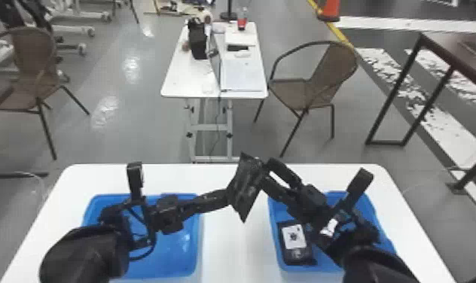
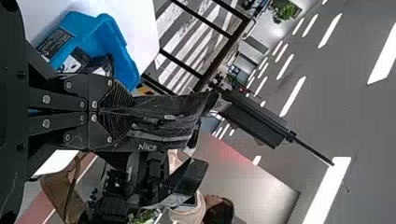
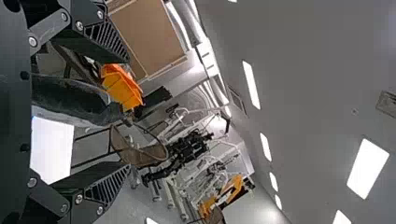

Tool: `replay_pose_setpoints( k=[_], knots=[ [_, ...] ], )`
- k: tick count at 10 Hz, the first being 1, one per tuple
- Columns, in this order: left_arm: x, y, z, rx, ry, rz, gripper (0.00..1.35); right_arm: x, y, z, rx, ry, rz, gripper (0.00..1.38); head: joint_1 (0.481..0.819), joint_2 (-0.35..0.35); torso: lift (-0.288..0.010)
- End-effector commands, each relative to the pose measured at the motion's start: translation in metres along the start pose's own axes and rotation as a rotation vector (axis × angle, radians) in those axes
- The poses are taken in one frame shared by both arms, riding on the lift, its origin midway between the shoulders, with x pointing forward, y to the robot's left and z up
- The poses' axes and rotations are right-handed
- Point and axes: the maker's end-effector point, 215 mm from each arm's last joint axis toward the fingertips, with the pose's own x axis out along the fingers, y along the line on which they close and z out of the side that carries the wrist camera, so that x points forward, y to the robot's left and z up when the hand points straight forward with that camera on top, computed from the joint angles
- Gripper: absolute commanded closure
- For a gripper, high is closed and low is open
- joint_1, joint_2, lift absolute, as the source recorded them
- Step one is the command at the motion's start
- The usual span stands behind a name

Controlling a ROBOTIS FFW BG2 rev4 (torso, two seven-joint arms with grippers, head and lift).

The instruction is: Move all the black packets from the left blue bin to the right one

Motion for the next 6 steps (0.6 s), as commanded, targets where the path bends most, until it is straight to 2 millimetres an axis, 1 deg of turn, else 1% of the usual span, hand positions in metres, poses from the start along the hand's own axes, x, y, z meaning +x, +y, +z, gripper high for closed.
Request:
replay_pose_setpoints(
  k=[1,2,3,4,5,6],
  knots=[
    [0.001,0.0,0.001,-0.001,-0.003,-0.002,1.21,0.004,0.004,-0.005,-0.002,0.015,0.013,0.38,0.695,-0.057,0.0],
    [0.001,0.0,0.003,0.0,-0.008,0.0,1.21,0.004,0.004,-0.012,0.008,0.032,0.016,0.92,0.695,-0.052,0.0],
    [0.0,0.001,0.004,0.0,-0.016,0.004,1.21,0.004,0.005,-0.019,0.02,0.044,0.015,1.12,0.695,-0.049,0.0],
    [0.0,0.002,0.006,0.0,-0.024,0.008,1.21,0.006,0.009,-0.023,0.026,0.051,0.03,1.13,0.695,-0.046,0.0],
    [0.001,0.002,0.007,0.001,-0.03,0.01,1.21,0.006,0.01,-0.027,0.032,0.056,0.038,1.31,0.695,-0.04,0.0],
    [0.001,0.002,0.008,-0.003,-0.037,0.012,1.21,0.007,0.012,-0.029,0.037,0.057,0.042,1.28,0.695,-0.033,0.0]
  ],
)
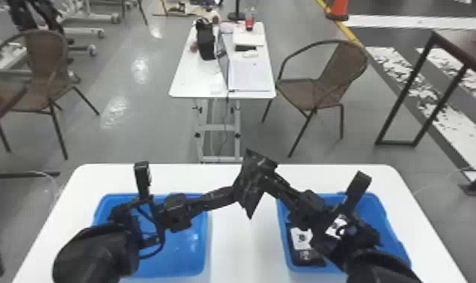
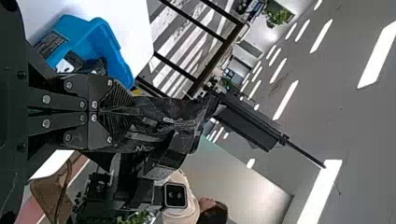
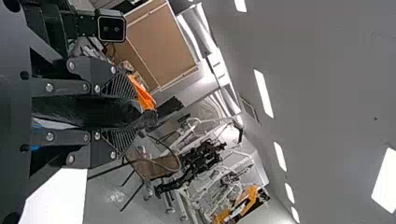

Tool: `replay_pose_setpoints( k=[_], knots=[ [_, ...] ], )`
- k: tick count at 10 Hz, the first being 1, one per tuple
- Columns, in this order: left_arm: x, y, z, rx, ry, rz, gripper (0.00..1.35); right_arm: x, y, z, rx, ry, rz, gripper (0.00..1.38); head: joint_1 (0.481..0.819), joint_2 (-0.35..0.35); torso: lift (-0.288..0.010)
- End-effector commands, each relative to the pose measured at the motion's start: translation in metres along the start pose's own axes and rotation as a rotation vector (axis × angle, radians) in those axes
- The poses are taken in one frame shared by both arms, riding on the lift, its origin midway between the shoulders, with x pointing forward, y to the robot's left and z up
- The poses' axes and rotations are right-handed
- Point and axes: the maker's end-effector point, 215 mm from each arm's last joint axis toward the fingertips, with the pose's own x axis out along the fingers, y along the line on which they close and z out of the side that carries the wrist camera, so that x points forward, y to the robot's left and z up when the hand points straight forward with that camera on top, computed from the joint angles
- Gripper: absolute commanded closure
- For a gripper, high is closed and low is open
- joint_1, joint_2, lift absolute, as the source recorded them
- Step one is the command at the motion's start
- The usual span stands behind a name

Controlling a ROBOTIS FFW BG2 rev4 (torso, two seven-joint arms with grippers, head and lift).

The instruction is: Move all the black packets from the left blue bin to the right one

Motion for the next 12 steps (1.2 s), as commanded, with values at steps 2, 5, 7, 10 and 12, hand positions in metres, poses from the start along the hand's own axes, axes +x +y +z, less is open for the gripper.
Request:
replay_pose_setpoints(
  k=[2,5,7,10,12],
  knots=[
    [-0.007,0.012,0.003,-0.028,-0.07,0.07,0.84,-0.001,0.0,0.002,0.03,-0.026,0.004,1.28,0.695,-0.026,0.0],
    [-0.064,0.037,0.028,0.089,-0.123,0.291,0.1,-0.05,-0.053,0.04,-0.026,-0.078,-0.126,1.28,0.695,-0.025,0.0],
    [-0.121,0.046,0.055,0.181,-0.188,0.51,0.17,-0.113,-0.114,0.051,-0.081,-0.026,-0.29,1.28,0.695,-0.028,0.0],
    [-0.173,0.043,0.043,0.149,-0.272,0.706,0.17,-0.174,-0.173,0.024,-0.098,0.112,-0.465,1.28,0.695,-0.058,0.0],
    [-0.199,0.037,0.045,0.189,-0.273,0.853,0.17,-0.209,-0.203,-0.004,-0.075,0.202,-0.562,1.28,0.695,-0.068,0.0]
  ],
)
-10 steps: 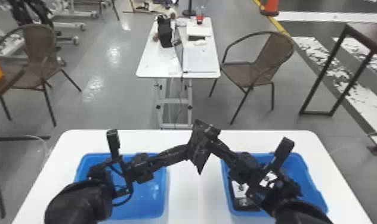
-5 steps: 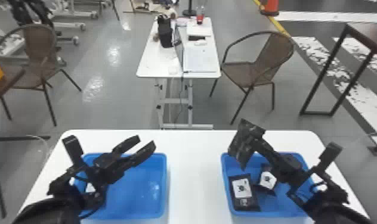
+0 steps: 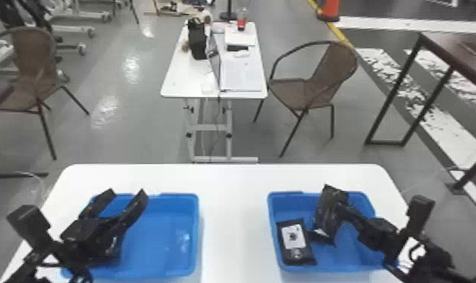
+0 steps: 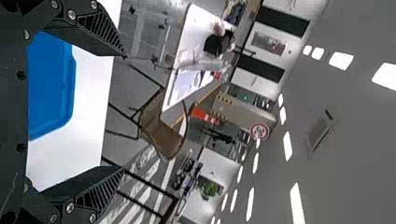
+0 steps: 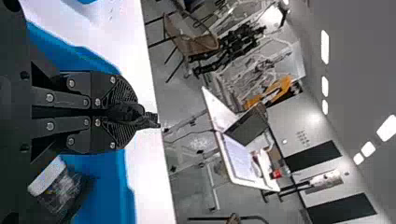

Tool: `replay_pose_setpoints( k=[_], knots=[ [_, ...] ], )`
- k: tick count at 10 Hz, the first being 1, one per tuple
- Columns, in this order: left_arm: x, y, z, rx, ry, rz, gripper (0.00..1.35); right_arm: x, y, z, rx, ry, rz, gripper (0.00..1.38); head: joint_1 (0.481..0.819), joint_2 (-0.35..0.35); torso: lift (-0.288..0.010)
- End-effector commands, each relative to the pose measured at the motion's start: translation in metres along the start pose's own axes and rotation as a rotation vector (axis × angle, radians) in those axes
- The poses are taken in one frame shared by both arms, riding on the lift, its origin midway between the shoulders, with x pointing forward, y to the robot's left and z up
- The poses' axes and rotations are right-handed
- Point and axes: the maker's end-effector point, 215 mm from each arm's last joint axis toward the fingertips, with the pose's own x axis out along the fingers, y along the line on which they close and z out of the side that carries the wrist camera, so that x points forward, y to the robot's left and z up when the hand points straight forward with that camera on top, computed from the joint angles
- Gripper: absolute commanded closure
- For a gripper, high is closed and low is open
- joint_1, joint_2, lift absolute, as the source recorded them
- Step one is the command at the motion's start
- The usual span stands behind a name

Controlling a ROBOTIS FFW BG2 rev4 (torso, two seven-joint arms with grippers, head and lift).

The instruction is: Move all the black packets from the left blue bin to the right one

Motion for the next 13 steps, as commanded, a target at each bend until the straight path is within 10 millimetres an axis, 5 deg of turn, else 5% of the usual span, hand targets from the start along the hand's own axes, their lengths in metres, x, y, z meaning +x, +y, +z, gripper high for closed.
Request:
replay_pose_setpoints(
  k=[1,2,3,5,7,13],
  knots=[
    [-0.014,0.009,0.002,0.037,0.012,0.076,0.17,-0.011,-0.024,-0.016,0.022,0.032,-0.059,0.96,0.695,-0.068,0.0],
    [-0.023,0.023,-0.006,0.036,0.058,0.127,0.17,-0.017,-0.034,-0.007,-0.021,0.009,-0.115,0.37,0.695,-0.068,0.0],
    [-0.032,0.04,-0.015,0.057,0.108,0.165,0.17,-0.023,-0.037,0.013,-0.087,-0.054,-0.182,0.02,0.695,-0.075,0.0],
    [-0.057,0.081,-0.036,0.077,0.207,0.266,0.17,-0.036,-0.023,0.04,-0.162,-0.162,-0.261,0.19,0.695,-0.08,0.0],
    [-0.08,0.122,-0.053,0.106,0.311,0.38,0.17,-0.05,-0.002,0.037,-0.138,-0.203,-0.25,0.26,0.695,-0.029,0.0],
    [-0.03,0.127,-0.11,0.075,0.504,0.343,0.18,-0.041,0.04,0.021,-0.059,-0.221,-0.155,0.27,0.695,0.032,0.0]
  ],
)
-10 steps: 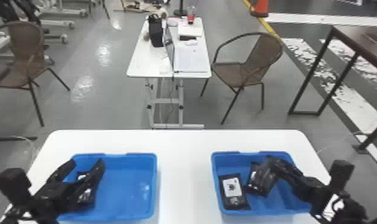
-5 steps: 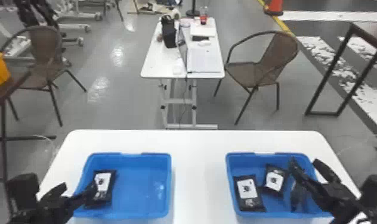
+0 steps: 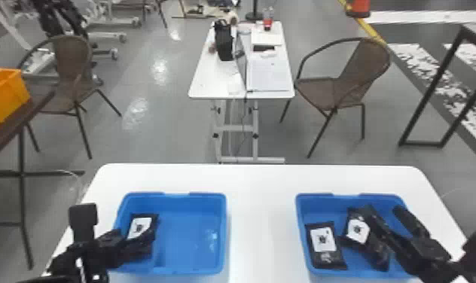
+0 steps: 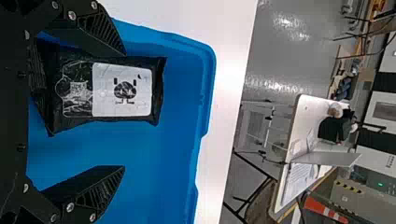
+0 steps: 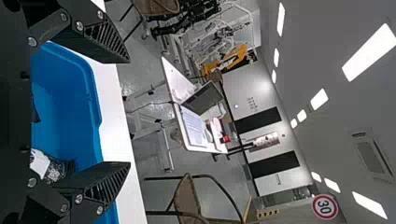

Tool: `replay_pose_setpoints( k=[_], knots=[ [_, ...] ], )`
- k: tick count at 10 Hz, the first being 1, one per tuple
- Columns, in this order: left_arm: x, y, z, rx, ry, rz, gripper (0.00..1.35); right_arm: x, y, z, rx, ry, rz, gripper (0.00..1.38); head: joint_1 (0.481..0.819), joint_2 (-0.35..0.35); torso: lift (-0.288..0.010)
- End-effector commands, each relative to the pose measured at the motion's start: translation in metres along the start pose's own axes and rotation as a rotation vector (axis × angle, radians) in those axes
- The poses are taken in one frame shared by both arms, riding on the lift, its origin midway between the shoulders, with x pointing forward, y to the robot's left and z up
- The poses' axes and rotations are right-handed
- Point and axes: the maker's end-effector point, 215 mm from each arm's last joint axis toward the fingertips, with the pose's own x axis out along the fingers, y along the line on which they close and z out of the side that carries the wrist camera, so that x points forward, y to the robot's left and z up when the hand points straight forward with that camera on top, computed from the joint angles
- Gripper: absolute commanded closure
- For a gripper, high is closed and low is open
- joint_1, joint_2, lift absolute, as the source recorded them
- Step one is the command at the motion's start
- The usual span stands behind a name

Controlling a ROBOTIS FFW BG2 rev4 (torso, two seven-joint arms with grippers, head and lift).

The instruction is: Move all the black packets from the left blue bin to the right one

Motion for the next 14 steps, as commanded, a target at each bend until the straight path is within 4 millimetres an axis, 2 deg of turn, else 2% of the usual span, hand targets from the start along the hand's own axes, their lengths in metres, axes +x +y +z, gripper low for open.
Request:
replay_pose_setpoints(
  k=[1,4,6,7,8,9,10,12,14],
  knots=[
    [0.01,-0.002,-0.008,0.01,0.042,0.014,0.18,0.0,0.002,-0.004,0.015,0.004,0.009,0.27,0.695,0.032,0.0],
    [0.031,-0.009,-0.02,0.017,0.102,-0.009,0.18,0.0,0.006,-0.008,0.037,0.007,0.026,0.27,0.695,0.031,0.0],
    [0.035,-0.008,-0.021,0.021,0.124,-0.008,0.19,0.001,0.009,-0.011,0.057,0.006,0.032,0.27,0.695,0.027,0.0],
    [0.037,-0.008,-0.028,0.0,0.142,-0.008,0.28,0.0,0.009,-0.011,0.06,0.006,0.033,0.27,0.695,0.029,0.0],
    [0.037,-0.008,-0.03,-0.006,0.157,-0.008,0.64,0.0,0.009,-0.011,0.065,0.004,0.033,0.27,0.695,0.029,0.0],
    [0.038,-0.008,-0.026,0.011,0.15,-0.014,1.08,0.001,0.009,-0.012,0.069,0.004,0.033,0.27,0.695,0.028,0.0],
    [0.038,-0.009,-0.015,0.041,0.11,-0.027,1.21,0.001,0.009,-0.011,0.069,0.003,0.034,0.27,0.695,0.027,0.0],
    [0.036,-0.014,-0.002,0.078,0.078,-0.085,1.21,0.001,0.011,-0.015,0.09,0.002,0.036,0.27,0.695,0.024,0.0],
    [0.031,-0.017,-0.008,0.074,0.062,-0.139,1.21,0.002,0.013,-0.018,0.103,0.004,0.039,0.27,0.695,0.022,0.0]
  ],
)
